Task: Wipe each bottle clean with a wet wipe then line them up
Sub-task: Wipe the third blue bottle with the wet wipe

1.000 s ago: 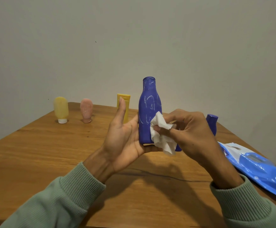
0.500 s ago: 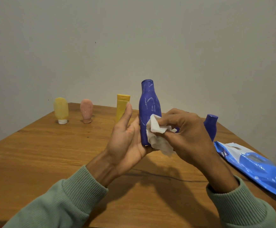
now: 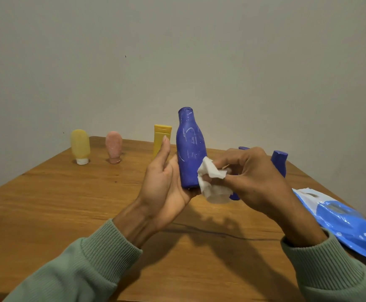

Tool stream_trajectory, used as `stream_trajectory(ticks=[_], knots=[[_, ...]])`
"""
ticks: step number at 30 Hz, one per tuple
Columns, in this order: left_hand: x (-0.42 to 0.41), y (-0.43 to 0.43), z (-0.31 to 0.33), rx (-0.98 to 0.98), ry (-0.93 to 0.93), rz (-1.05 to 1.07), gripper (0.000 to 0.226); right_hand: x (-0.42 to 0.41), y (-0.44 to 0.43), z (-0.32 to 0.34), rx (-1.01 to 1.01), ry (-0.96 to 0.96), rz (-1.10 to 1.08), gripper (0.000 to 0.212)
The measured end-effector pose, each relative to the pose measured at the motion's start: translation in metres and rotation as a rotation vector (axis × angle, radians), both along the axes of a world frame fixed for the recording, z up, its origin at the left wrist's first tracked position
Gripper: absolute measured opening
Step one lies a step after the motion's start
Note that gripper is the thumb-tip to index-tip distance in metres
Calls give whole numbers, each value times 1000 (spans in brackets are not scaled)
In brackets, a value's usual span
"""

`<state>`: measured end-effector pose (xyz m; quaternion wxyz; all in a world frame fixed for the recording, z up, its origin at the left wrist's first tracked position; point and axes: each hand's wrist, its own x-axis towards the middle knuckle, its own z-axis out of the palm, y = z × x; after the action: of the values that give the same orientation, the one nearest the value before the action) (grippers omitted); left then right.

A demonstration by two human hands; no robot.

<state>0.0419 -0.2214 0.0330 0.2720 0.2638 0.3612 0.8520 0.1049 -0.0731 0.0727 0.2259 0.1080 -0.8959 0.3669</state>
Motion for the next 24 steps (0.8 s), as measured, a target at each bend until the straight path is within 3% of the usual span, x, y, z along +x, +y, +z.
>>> stream_trajectory(ticks=[7, 13, 18, 24], knots=[[10, 3, 0, -59, 5, 30, 74, 1, -13, -9, 137, 58, -10, 25], [14, 6, -5, -92, 30, 34, 76, -2, -27, -14, 130, 268, -100, 22], [10, 0, 0, -71, 72, 59, 72, 1, -29, -17, 244, 211, -69, 34], [18, 11, -6, -192, 168, 133, 68, -3, -24, -21, 132, 420, -117, 27]])
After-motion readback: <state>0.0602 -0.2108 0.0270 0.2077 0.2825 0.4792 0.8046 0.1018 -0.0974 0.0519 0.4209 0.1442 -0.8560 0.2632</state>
